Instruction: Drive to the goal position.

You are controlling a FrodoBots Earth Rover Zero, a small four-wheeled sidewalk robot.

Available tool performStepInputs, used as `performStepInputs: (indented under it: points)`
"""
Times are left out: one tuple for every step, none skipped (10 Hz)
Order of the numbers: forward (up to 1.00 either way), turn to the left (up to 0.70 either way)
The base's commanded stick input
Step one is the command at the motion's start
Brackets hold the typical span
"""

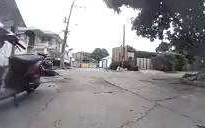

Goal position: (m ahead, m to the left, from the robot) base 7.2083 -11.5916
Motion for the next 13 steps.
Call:
performStepInputs:
  points:
    - [0.15, 0.0]
    - [1.0, 0.0]
    - [1.0, 0.0]
    - [1.0, 0.0]
    - [1.0, -0.02]
    - [1.0, -0.4]
    - [1.0, -0.4]
    - [1.0, 0.0]
    - [1.0, 0.0]
    - [1.0, 0.0]
    - [1.0, 0.0]
    - [1.0, 0.0]
    - [1.0, 0.0]
